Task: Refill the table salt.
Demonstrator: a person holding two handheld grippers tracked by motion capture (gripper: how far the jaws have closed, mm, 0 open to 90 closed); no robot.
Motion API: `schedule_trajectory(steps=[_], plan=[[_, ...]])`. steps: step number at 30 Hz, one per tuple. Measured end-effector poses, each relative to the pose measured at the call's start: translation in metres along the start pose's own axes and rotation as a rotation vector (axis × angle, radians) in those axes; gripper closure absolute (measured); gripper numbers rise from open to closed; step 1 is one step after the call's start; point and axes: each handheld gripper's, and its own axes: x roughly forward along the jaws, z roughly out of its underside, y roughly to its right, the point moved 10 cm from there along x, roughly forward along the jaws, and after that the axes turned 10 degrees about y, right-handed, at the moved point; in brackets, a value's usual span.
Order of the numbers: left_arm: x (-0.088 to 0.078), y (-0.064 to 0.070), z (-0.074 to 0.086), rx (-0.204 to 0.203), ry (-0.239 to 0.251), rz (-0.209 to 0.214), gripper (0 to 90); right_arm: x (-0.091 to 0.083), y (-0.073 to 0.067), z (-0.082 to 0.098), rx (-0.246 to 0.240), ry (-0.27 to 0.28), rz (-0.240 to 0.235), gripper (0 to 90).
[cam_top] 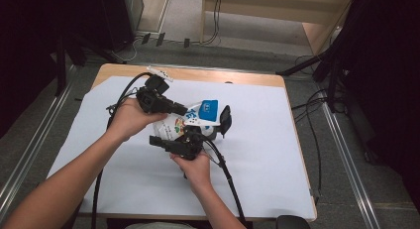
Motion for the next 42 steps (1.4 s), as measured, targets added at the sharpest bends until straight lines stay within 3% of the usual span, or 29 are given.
schedule_trajectory(steps=[11, 23, 37, 42], plan=[[-0.0008, 0.0006, -0.0009, -0.003, 0.006, 0.003, 85.3, 0.0002, -0.0023, -0.0014, 0.05, 0.011, -0.024, 64.7], [-0.0002, 0.0035, -0.004, 0.002, 0.003, 0.005, 85.5, -0.0004, -0.0034, -0.0037, 0.07, 0.026, -0.051, 65.2], [-0.0012, 0.0033, -0.004, 0.0, 0.0, 0.014, 85.5, -0.0009, -0.0019, -0.0024, 0.065, 0.02, -0.044, 66.7], [0.0001, 0.0031, -0.0043, -0.009, -0.001, 0.015, 85.2, -0.0005, -0.0032, -0.0032, 0.091, 0.025, -0.062, 66.9]])
